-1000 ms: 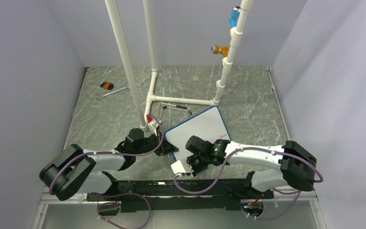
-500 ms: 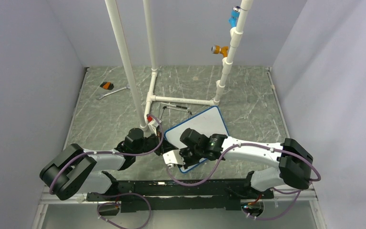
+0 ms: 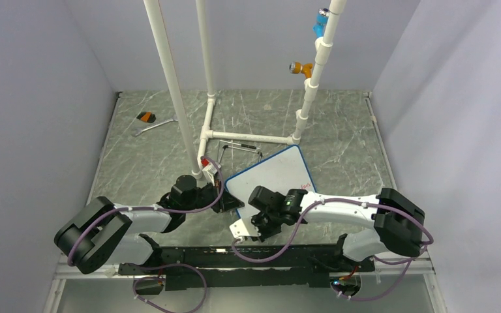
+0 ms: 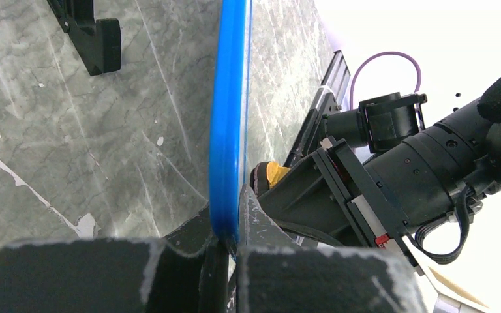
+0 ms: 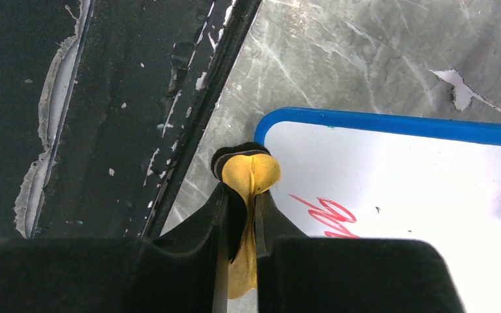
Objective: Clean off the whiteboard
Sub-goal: Erase the whiteboard at the center of the board.
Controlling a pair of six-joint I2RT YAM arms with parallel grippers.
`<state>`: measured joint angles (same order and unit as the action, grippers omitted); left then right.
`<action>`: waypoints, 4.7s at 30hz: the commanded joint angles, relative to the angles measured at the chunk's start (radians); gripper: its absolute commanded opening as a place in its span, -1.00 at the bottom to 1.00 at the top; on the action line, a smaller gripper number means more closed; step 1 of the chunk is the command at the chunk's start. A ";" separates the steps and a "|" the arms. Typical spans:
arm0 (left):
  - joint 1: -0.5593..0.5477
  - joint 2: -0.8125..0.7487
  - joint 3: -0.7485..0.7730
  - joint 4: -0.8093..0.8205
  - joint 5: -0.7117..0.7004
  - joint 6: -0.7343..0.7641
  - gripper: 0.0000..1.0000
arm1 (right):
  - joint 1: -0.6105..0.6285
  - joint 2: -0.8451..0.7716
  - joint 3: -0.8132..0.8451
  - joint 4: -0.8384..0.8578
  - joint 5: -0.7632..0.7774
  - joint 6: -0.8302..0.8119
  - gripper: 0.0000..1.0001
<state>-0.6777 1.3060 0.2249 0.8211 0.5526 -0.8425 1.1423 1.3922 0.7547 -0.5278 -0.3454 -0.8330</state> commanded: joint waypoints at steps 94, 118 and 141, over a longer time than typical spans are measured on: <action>-0.003 -0.013 -0.024 0.167 0.054 -0.017 -1.00 | -0.273 -0.102 0.053 0.244 0.170 0.230 -1.00; -0.002 -0.036 -0.034 0.150 0.057 -0.003 -1.00 | -0.299 -0.086 0.052 0.172 0.127 0.164 -1.00; -0.002 -0.046 -0.032 0.136 0.057 0.001 -1.00 | -0.295 -0.091 0.063 0.089 0.024 0.107 -1.00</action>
<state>-0.6662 1.2686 0.1825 0.8730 0.5259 -0.8249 0.8810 1.3582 0.8070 -0.5652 -0.3653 -0.7712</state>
